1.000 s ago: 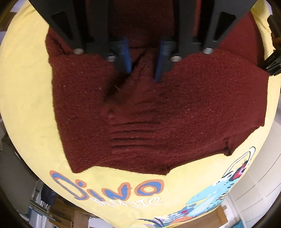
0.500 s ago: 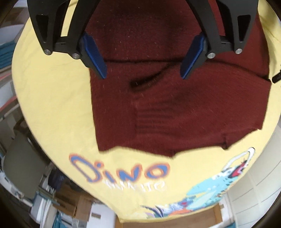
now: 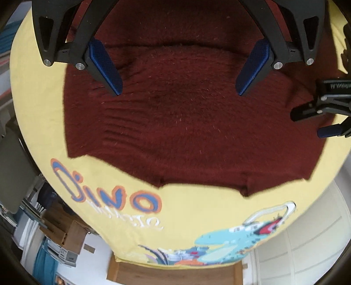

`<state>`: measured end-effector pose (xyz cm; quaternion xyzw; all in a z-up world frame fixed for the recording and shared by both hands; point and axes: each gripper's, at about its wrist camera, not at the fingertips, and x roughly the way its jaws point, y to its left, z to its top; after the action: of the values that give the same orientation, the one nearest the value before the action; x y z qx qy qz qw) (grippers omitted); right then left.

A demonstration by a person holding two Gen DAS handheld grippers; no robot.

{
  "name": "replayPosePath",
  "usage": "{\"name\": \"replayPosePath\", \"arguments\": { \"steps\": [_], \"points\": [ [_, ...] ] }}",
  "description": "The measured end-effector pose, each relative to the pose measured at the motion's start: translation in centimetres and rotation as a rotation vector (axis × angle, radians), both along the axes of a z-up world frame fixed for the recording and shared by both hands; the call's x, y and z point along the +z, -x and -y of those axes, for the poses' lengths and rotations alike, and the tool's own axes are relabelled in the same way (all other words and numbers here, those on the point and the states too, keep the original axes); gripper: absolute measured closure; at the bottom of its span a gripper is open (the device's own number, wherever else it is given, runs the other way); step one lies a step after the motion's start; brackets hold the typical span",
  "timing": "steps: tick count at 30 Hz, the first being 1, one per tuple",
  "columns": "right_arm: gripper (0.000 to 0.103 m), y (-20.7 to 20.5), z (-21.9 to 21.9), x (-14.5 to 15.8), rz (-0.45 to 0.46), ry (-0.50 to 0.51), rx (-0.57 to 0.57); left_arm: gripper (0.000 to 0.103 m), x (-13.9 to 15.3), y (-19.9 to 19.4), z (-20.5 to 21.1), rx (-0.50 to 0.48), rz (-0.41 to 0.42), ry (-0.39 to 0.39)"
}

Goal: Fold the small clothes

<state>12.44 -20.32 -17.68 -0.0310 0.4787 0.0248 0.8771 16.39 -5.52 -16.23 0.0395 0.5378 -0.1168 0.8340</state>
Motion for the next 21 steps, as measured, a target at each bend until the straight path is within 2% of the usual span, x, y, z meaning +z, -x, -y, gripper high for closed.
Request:
{"name": "replayPosePath", "arguments": {
  "steps": [2, 4, 11, 21],
  "points": [
    [0.000, -0.4, 0.2, -1.6, -0.036, 0.027, -0.007, 0.001, -0.7, 0.5, 0.0, -0.012, 0.013, -0.042],
    [0.000, -0.2, 1.3, -2.3, -0.037, 0.029, -0.038, 0.001, -0.9, 0.8, -0.6, -0.027, 0.021, -0.041],
    [0.000, 0.5, 6.2, -3.4, -0.046, -0.075, -0.110, 0.001, -2.0, 1.1, -3.1, -0.004, 0.036, -0.036],
    [0.000, 1.9, 6.4, -4.2, 0.006, -0.130, -0.124, 0.001, -2.1, 2.0, -3.2, 0.021, 0.092, -0.030]
  ]
}}
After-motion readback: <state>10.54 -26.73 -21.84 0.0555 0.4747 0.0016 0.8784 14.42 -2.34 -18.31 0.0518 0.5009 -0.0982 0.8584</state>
